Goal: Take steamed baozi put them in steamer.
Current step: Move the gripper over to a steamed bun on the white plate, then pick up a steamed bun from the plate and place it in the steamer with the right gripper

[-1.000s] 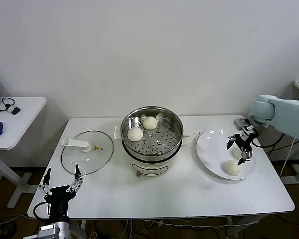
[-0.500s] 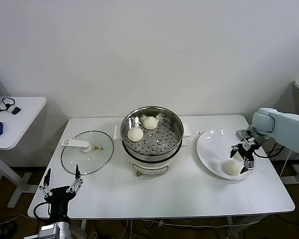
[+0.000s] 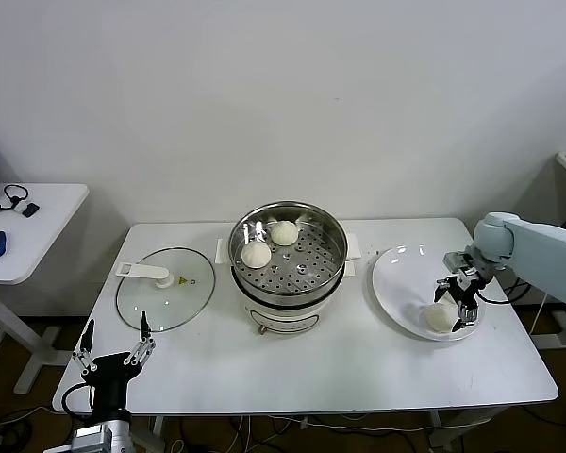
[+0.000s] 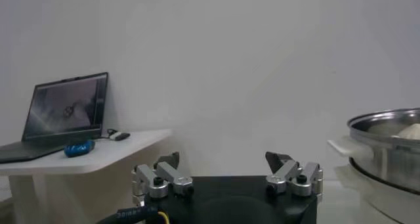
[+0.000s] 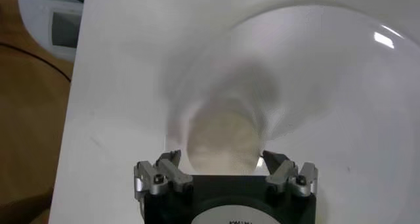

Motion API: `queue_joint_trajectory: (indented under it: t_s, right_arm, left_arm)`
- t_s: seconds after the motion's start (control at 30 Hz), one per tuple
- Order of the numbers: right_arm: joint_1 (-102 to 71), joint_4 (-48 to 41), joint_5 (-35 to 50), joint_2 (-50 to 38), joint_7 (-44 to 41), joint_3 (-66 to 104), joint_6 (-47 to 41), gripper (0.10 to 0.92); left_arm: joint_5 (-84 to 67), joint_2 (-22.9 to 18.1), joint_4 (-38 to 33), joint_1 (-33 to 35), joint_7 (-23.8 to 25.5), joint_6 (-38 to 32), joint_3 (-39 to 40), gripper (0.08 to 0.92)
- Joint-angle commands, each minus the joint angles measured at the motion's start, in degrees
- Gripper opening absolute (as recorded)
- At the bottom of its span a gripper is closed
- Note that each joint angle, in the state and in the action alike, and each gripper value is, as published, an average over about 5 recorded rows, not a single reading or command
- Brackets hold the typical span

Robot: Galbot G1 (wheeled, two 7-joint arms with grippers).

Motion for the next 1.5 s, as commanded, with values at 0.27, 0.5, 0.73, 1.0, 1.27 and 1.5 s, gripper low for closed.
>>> queue_joint_trajectory:
  t_s: [0.27,0.5,0.73,1.0,1.27,1.5]
  right_arm:
    - [-1.27,-1.04,-0.66,0.73,0.14,1.42,0.2,0.699]
    - [2.44,1.79,1.05,0.09,0.1,-1.13,-0.13,0.635]
    - [22.59,12.99,9.63,1.44,-0.3,-15.24,0.98,0.636]
    - [39.43,20.51,16.73,7.76,-1.47,-19.49,7.62,0.636]
    - [43.67,22.29,13.24,15.07,1.63,-16.29,24.33,0.636]
    - [37.66,22.98,6.55,19.98,8.08,-13.18,33.24,0.638]
  left_arm:
    - [-0.05,-2.8,-0.2,0.08,-0.14,-0.45,-0.16,0.823]
    - [-0.13,-2.8,-0.55,0.21,-0.18,-0.4,-0.26,0.823]
    - [-0.21,-2.8,-0.75,0.07,-0.13,-0.07,0.07,0.823]
    - [-0.25,-2.8,-1.12,-0.01,-0.12,-0.01,0.68,0.823]
    - [-0.7,-2.8,-1.3,-0.02,-0.15,-0.03,0.41,0.823]
    - [-0.62,-2.8,-1.0,0.04,-0.42,-0.24,0.38,0.823]
